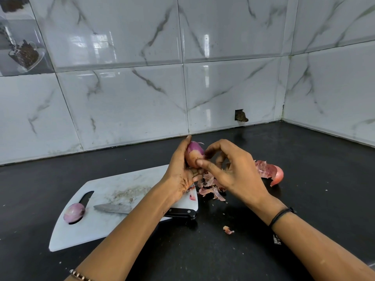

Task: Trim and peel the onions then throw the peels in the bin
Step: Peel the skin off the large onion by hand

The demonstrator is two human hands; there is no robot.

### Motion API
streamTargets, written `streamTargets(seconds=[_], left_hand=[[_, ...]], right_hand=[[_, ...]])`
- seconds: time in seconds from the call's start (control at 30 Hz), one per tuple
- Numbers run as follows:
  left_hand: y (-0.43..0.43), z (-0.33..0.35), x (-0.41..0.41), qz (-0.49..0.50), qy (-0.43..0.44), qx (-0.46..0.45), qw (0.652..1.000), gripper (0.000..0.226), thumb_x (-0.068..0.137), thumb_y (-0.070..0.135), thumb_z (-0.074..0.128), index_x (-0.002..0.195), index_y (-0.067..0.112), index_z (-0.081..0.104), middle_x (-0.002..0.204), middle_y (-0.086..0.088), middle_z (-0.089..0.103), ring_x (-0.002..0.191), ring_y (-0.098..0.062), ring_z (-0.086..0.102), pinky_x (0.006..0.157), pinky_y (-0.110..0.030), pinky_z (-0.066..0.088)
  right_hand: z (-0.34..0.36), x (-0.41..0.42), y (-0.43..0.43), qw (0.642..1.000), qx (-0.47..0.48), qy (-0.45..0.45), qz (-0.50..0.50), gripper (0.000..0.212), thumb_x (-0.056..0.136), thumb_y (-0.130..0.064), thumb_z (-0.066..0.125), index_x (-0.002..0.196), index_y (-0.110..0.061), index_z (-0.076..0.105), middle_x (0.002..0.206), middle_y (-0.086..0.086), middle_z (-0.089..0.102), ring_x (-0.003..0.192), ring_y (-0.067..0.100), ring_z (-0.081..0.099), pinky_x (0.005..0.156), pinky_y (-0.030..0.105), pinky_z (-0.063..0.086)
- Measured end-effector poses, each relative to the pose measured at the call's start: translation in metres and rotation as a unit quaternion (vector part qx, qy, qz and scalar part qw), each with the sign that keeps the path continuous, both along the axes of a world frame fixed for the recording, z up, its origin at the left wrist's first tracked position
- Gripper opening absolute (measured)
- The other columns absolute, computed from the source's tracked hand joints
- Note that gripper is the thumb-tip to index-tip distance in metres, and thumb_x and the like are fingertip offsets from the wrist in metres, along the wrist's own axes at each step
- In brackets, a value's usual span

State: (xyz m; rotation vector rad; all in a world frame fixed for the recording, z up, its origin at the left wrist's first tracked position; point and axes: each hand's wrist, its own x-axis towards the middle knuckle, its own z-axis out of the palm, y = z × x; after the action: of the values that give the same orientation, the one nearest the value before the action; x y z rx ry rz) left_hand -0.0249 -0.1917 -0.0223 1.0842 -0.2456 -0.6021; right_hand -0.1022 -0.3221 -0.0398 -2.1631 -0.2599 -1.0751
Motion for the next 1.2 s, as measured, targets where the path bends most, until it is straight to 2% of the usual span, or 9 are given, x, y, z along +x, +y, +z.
streamTargets(seconds=[0.17,0.23,0.33,0.47,0.6,0.73,0.93,1.03,1.2], left_hand=[[-0.007,-0.004,-0.001,-0.032,0.007,-0.031,0.999,0.046,0.094,0.05,0.061,0.096,0.005,0.065,0.073,-0.008,0.056,0.059,-0.013,0.046,0.063,-0.028,0.05],[-0.01,-0.002,-0.005,-0.032,0.009,-0.046,0.998,0.044,0.097,0.046,0.059,0.096,0.003,0.066,0.076,-0.011,0.06,0.061,-0.014,0.054,0.061,-0.027,0.058],[-0.012,0.0,-0.008,-0.026,-0.013,-0.057,0.998,0.049,0.091,0.044,0.063,0.111,0.0,0.062,0.09,-0.016,0.061,0.064,-0.015,0.059,0.065,-0.029,0.058],[-0.015,0.0,-0.009,0.002,-0.018,-0.08,0.997,0.058,0.09,0.041,0.066,0.13,0.0,0.054,0.084,-0.013,0.059,0.06,-0.014,0.059,0.063,-0.027,0.058],[-0.017,-0.001,-0.009,0.018,-0.022,-0.076,0.997,0.076,0.091,0.041,0.068,0.145,-0.007,0.042,0.092,-0.018,0.064,0.067,-0.022,0.071,0.058,-0.03,0.06],[-0.015,0.0,-0.013,0.005,-0.013,-0.071,0.997,0.058,0.096,0.041,0.063,0.13,-0.005,0.053,0.086,-0.017,0.069,0.068,-0.023,0.074,0.057,-0.029,0.06],[-0.015,0.0,-0.015,0.011,-0.007,-0.088,0.996,0.03,0.095,0.027,0.065,0.098,-0.002,0.062,0.074,-0.014,0.063,0.056,-0.013,0.063,0.054,-0.024,0.057],[-0.016,0.004,-0.02,0.002,0.024,-0.112,0.993,0.029,0.098,0.026,0.061,0.088,-0.001,0.063,0.068,-0.014,0.064,0.052,-0.016,0.065,0.048,-0.022,0.054],[-0.015,0.008,-0.029,-0.016,0.051,-0.149,0.987,0.04,0.101,0.032,0.057,0.089,-0.006,0.064,0.068,-0.017,0.07,0.052,-0.019,0.069,0.051,-0.025,0.058]], right_hand=[[-0.002,0.002,-0.002,1.0,-0.003,-0.015,-0.021,0.036,0.078,-0.04,0.085,0.099,-0.016,0.067,0.096,-0.01,0.061,0.072,0.014,0.059,0.067,0.02,0.05],[-0.002,0.002,-0.003,0.999,0.013,-0.014,-0.029,0.038,0.077,-0.039,0.086,0.1,-0.016,0.067,0.097,-0.009,0.061,0.071,0.012,0.059,0.068,0.02,0.05],[-0.003,0.003,-0.002,0.999,0.031,-0.006,-0.031,0.039,0.077,-0.036,0.086,0.104,-0.016,0.067,0.097,-0.006,0.062,0.07,0.012,0.061,0.073,0.025,0.054],[-0.002,0.003,-0.002,0.999,0.032,-0.01,-0.027,0.037,0.082,-0.031,0.085,0.108,-0.014,0.066,0.101,-0.006,0.061,0.066,0.014,0.061,0.072,0.027,0.054],[-0.003,0.002,-0.001,1.0,0.01,-0.018,-0.001,0.016,0.087,-0.017,0.08,0.098,-0.012,0.07,0.096,-0.005,0.059,0.071,0.016,0.059,0.065,0.023,0.051],[-0.002,0.001,0.0,1.0,0.006,-0.021,0.003,0.013,0.086,-0.017,0.081,0.095,-0.013,0.072,0.093,-0.005,0.061,0.078,0.013,0.06,0.067,0.016,0.048],[-0.001,0.001,0.0,0.999,0.023,-0.031,-0.036,0.038,0.077,-0.035,0.088,0.101,-0.015,0.068,0.093,-0.004,0.061,0.07,0.013,0.057,0.067,0.024,0.051],[-0.001,0.002,0.0,0.997,0.037,-0.033,-0.055,0.044,0.073,-0.038,0.09,0.103,-0.015,0.068,0.093,-0.003,0.06,0.072,0.012,0.057,0.068,0.02,0.049],[0.0,0.002,0.001,0.995,0.062,-0.035,-0.064,0.044,0.073,-0.038,0.09,0.103,-0.014,0.069,0.095,-0.005,0.062,0.075,0.011,0.058,0.069,0.011,0.047]])
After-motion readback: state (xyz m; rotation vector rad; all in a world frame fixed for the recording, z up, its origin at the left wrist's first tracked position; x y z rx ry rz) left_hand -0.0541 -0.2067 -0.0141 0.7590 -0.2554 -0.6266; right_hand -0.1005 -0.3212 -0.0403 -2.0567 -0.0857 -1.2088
